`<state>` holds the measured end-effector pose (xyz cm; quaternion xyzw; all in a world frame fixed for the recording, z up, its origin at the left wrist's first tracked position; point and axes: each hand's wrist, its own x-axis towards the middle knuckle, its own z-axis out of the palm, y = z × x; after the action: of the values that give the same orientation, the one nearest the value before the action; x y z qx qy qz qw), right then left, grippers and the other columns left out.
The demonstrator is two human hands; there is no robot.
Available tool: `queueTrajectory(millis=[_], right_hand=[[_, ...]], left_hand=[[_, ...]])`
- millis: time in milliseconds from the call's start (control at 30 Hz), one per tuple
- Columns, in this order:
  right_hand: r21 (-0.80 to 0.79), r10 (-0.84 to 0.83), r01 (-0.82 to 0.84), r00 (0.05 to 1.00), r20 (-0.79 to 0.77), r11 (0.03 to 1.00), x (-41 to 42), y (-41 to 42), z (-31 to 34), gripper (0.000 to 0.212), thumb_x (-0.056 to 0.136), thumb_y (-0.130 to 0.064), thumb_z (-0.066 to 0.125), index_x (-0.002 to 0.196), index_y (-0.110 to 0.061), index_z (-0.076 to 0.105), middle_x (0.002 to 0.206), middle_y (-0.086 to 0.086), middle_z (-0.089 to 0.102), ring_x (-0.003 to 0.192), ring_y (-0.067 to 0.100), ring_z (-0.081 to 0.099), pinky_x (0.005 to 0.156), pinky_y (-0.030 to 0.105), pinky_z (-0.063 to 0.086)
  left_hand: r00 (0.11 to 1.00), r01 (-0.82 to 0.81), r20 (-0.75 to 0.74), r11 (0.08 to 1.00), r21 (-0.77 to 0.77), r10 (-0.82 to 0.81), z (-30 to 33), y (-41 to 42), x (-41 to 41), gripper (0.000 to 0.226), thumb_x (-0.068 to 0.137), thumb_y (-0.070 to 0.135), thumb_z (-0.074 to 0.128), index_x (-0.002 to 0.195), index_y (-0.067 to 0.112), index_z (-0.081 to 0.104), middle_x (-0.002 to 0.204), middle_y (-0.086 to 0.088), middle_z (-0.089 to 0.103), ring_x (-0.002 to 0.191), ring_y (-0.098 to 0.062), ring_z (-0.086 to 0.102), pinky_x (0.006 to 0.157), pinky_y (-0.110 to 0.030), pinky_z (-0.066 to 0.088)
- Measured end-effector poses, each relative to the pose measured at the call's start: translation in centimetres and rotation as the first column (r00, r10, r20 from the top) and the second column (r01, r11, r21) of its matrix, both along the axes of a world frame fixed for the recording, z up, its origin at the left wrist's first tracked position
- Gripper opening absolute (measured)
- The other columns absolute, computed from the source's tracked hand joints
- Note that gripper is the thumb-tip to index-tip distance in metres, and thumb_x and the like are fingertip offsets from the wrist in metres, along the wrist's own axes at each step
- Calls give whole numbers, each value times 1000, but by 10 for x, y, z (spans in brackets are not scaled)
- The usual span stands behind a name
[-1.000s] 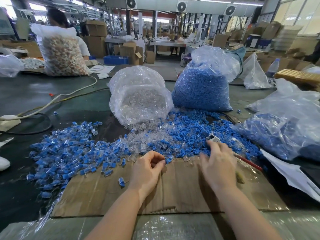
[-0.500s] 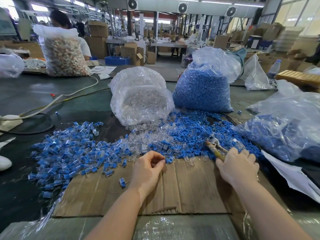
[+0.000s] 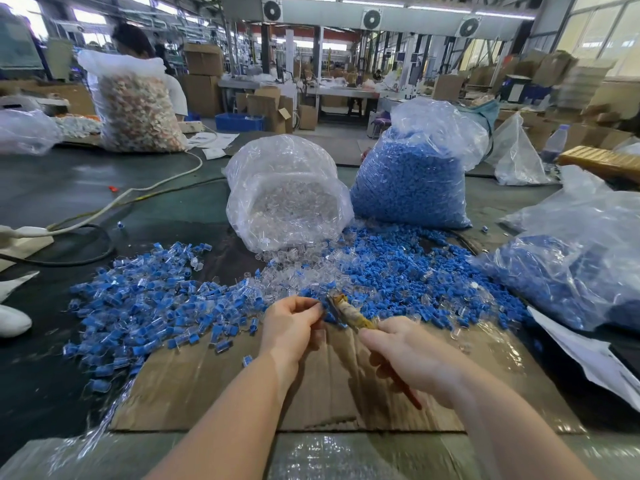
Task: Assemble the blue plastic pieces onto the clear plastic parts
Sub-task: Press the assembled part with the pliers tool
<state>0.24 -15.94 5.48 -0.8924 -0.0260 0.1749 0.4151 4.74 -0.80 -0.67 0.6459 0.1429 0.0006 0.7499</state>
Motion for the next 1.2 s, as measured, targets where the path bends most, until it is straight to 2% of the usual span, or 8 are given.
queueTrajectory(millis=[133,267,500,700,833,933,1067,1200], right_hand=[[-17,18,-19,997,-70,1000,-1,-1,2,22,93,-29,48,85,-9,54,81,6,48,71,17,47,58,28,36],[40,45,-39,985,-168,998,1,-2,3,5,83,-12,52,85,-11,48,79,6,48,67,18,46,61,31,36],[31,67,-61,971,-228,998,3,-5,4,32,80,-1,46,111,2,48,92,13,50,80,23,48,66,35,38],[78,94,-75,956,-278,994,5,-6,6,34,77,3,45,112,2,48,96,17,57,81,27,58,70,38,45],[76,122,-105,956,-268,992,6,-7,6,38,77,1,44,115,-3,50,113,28,60,84,31,62,75,43,49],[65,109,-96,963,-248,993,6,-6,4,38,77,1,44,115,-2,50,104,25,61,81,30,59,69,40,47],[33,101,-96,980,-171,995,3,0,0,23,78,1,43,98,-3,53,87,11,50,71,21,47,57,32,34],[22,81,-79,990,-118,997,2,5,-4,20,77,1,41,79,-14,53,83,9,55,70,25,54,66,41,47]], left_hand=[[999,-41,-21,999,15,42,-5,2,3,13,85,3,62,76,10,66,50,1,62,40,-7,54,41,-19,46],[996,-82,-39,997,15,82,-7,3,6,14,85,3,63,74,12,66,51,1,63,43,-7,56,43,-19,46],[995,-89,-36,994,61,92,-3,3,3,12,84,4,63,75,11,67,63,-2,64,50,-6,59,50,-19,50],[996,-80,-29,994,72,83,0,3,1,11,85,4,63,78,12,66,67,-3,65,52,-7,59,50,-17,51],[997,-67,-21,994,85,70,-2,3,0,15,86,2,61,77,12,66,70,-5,65,57,-10,60,57,-22,53],[997,-66,-25,994,90,68,-2,2,0,14,86,2,60,78,12,66,72,-5,66,59,-10,60,56,-21,53],[997,-62,-33,995,81,65,-1,2,0,12,86,1,60,82,11,66,74,-5,66,60,-9,60,53,-19,50],[997,-63,-35,995,73,66,0,3,-1,13,86,2,60,82,12,66,76,-5,66,58,-8,60,52,-18,49]])
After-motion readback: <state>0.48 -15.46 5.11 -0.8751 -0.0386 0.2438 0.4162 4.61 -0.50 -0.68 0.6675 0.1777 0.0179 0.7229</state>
